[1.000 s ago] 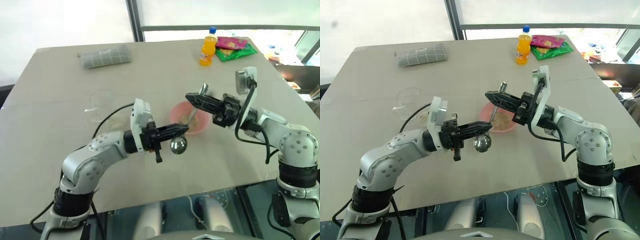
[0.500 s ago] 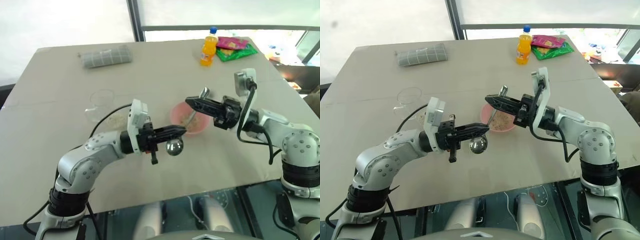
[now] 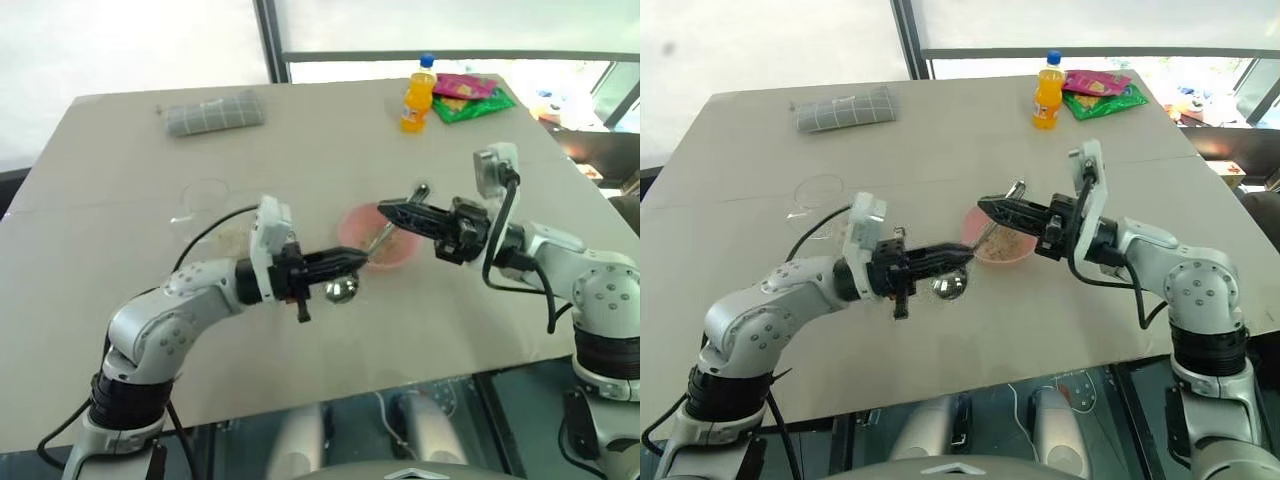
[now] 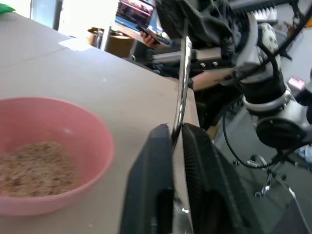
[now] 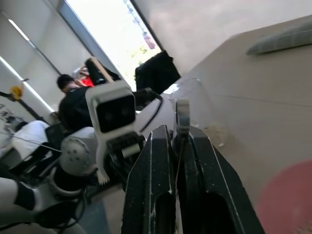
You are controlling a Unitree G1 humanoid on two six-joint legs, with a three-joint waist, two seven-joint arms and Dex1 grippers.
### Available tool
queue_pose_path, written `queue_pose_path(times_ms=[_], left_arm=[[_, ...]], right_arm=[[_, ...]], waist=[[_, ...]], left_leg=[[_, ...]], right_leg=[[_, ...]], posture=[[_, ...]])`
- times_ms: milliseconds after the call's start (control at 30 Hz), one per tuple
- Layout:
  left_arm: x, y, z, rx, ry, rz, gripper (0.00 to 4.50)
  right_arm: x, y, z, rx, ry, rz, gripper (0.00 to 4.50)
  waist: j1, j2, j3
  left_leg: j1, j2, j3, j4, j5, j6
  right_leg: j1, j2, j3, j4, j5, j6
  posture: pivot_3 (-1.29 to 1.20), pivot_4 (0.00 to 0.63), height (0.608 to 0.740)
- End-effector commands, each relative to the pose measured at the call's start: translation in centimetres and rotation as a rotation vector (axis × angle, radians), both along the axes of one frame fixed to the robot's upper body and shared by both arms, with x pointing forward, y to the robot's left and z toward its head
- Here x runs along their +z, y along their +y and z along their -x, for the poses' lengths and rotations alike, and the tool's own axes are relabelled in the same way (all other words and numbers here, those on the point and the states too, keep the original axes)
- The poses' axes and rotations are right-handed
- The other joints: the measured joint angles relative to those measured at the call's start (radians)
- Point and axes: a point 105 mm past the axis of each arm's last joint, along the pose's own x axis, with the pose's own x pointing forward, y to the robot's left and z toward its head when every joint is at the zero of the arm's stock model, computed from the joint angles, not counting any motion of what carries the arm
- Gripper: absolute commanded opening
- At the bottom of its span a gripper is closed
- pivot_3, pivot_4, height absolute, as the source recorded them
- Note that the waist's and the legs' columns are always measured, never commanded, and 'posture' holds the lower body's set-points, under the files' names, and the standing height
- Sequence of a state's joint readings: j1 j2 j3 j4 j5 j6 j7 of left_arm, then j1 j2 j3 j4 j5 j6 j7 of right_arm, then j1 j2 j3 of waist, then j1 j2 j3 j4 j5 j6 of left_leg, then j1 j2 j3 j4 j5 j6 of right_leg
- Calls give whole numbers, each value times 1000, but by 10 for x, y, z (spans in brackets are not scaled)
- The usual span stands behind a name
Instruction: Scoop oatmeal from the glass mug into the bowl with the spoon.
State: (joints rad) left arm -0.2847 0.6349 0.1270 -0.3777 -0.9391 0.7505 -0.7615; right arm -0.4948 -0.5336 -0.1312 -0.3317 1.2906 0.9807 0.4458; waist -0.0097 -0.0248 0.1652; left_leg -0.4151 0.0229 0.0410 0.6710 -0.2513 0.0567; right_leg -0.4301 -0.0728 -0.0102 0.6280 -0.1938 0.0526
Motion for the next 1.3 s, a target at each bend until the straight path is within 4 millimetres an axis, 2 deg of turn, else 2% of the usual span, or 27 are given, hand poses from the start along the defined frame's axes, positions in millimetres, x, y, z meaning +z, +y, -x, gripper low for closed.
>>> queue_pose_path(times_ms=[33,67,267,400,467,567,700,800,933,1000,1067,1167,1300], left_arm=[[10,1,2,6,-51,15,2325],[9,1,3,3,-48,12,2837],[11,6,8,36,-71,1,2837],[20,2,13,85,-128,22,2837],[25,1,14,196,-205,48,2837],[28,15,2,511,-324,44,2837],[22,2,26,613,-370,29,2837],[11,8,39,716,-403,-53,2837],[-16,28,57,852,-416,-233,2837],[-38,59,63,1027,-380,-341,2837],[-50,90,65,1176,-337,-387,2837],[-44,121,64,1346,-333,-353,2837],[-40,136,60,1395,-354,-339,2837]], right_arm=[[12,-3,1,-12,-51,-32,0],[12,-3,1,-14,-51,-34,0],[10,-10,-2,-43,-39,-41,0],[12,-14,-4,-67,-35,-51,0],[15,-20,-8,-95,-30,-71,0],[21,-32,-17,-156,-21,-105,0],[26,-47,-30,-232,-20,-118,0],[29,-57,-39,-276,-21,-121,0],[31,-67,-48,-321,-25,-118,0],[33,-70,-52,-348,-25,-137,0],[33,-72,-56,-374,-23,-144,0],[32,-73,-57,-385,-16,-153,0],[28,-72,-58,-399,-11,-147,0]], waist=[[0,0,0],[0,0,0],[0,0,0],[0,0,0],[1,0,0],[4,0,0],[3,0,0],[2,0,0],[0,1,0],[-2,1,0],[-1,1,0],[5,1,0],[6,1,0]], left_leg=[[0,0,0,0,0,0],[0,0,1,0,0,0],[0,0,1,0,0,0],[0,0,1,0,0,0],[0,0,1,0,0,0],[0,0,2,0,0,0],[0,0,4,0,0,0],[1,0,4,0,0,0],[1,1,4,0,0,0],[1,1,5,0,0,0],[1,3,5,0,0,0],[1,4,2,0,0,1],[0,4,3,0,0,1]], right_leg=[[0,0,1,0,0,0],[0,0,1,0,0,0],[0,0,1,0,0,0],[0,0,1,0,0,0],[0,0,2,0,0,0],[0,-1,3,-1,0,0],[0,0,5,-1,1,0],[0,0,5,-1,1,0],[0,0,5,-1,-2,-4],[-1,0,5,-1,-2,-4],[-1,0,5,-1,-2,-4],[-1,0,3,-1,-2,-4],[-1,0,3,-1,-2,-4]], posture=[[0,150,740],[0,150,740],[0,150,740],[0,150,740],[0,150,740],[0,150,740],[0,150,740],[0,150,740],[0,150,740],[0,150,740],[0,150,740],[0,150,740],[0,150,740]])
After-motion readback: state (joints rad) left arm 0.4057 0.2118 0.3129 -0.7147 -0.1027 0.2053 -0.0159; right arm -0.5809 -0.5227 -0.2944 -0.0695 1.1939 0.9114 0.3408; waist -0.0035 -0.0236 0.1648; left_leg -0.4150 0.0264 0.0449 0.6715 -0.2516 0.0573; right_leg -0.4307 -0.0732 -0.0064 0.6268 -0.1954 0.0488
